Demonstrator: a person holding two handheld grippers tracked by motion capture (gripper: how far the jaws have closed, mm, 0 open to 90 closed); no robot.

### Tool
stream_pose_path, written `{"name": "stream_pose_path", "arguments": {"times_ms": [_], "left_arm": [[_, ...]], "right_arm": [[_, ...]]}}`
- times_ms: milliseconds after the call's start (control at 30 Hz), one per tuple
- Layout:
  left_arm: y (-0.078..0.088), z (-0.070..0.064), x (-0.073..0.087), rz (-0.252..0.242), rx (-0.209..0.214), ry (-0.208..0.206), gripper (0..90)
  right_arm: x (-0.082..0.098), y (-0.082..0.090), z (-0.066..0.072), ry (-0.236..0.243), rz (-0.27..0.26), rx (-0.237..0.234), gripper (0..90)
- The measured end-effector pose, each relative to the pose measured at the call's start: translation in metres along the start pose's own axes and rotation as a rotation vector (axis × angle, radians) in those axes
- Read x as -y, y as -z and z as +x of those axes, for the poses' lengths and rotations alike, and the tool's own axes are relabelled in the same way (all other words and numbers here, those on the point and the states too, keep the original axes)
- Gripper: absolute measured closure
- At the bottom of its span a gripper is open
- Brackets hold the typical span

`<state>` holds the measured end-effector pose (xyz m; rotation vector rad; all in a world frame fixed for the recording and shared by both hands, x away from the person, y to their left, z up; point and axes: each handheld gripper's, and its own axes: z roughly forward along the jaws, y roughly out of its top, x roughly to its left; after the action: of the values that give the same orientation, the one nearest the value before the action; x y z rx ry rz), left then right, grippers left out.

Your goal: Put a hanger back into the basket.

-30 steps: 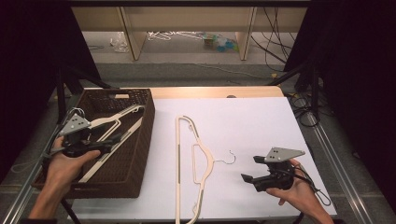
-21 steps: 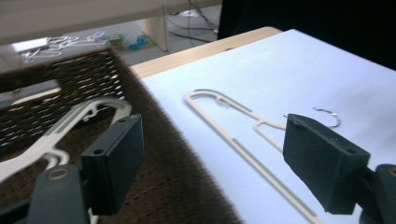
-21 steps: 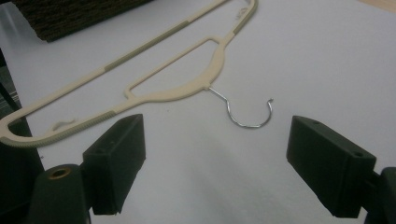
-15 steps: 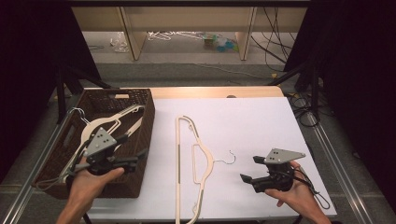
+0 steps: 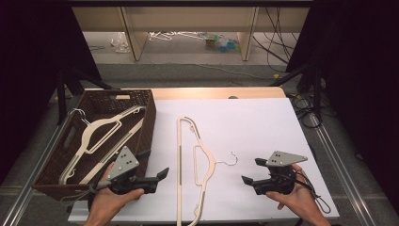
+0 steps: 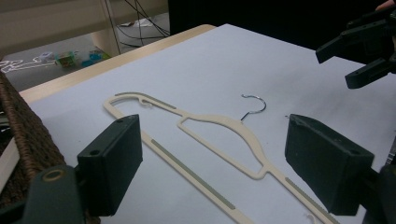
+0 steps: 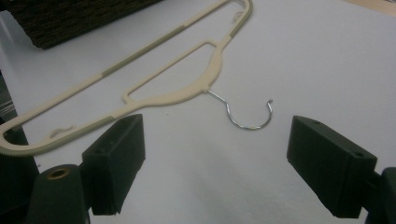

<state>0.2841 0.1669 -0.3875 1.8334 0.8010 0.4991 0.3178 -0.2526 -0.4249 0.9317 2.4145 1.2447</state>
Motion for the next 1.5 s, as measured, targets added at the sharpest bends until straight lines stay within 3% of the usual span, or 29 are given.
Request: {"name": "stream_pose_path", "arguments": {"times_ms": [67,367,633,800,900,1067,1233,1500], "left_arm": [[-0.002,-0.004,0.006,-0.007,-0.011,-0.006,19.2],[-0.013,-0.016,0.029,0.057,0.041,-0.014,18.9],[-0.014,-0.016,0.037,0.036,0.042,-0.001,18.3],[-0.012,-0.015,0.037,0.023,0.038,0.002,17.8],[-0.012,-0.013,0.038,0.025,0.028,0.001,17.5],[-0.013,-0.013,0.039,0.028,0.031,0.008,17.5],[-0.014,-0.014,0.041,0.040,0.040,0.001,17.5],[-0.015,-0.014,0.042,0.042,0.038,0.005,17.5]], "right_arm": [[0.000,0.000,0.001,-0.009,0.005,-0.007,20.1],[0.002,-0.005,0.005,-0.013,0.011,0.004,19.8],[0.003,-0.017,0.017,-0.029,0.037,0.026,19.7],[-0.002,-0.032,0.031,-0.019,0.061,0.052,19.4],[-0.006,-0.047,0.042,0.003,0.113,0.043,19.3],[-0.013,-0.072,0.059,0.024,0.155,0.033,19.6],[-0.016,-0.096,0.075,0.024,0.197,0.033,19.2],[-0.019,-0.118,0.089,-0.003,0.261,0.035,19.3]]}}
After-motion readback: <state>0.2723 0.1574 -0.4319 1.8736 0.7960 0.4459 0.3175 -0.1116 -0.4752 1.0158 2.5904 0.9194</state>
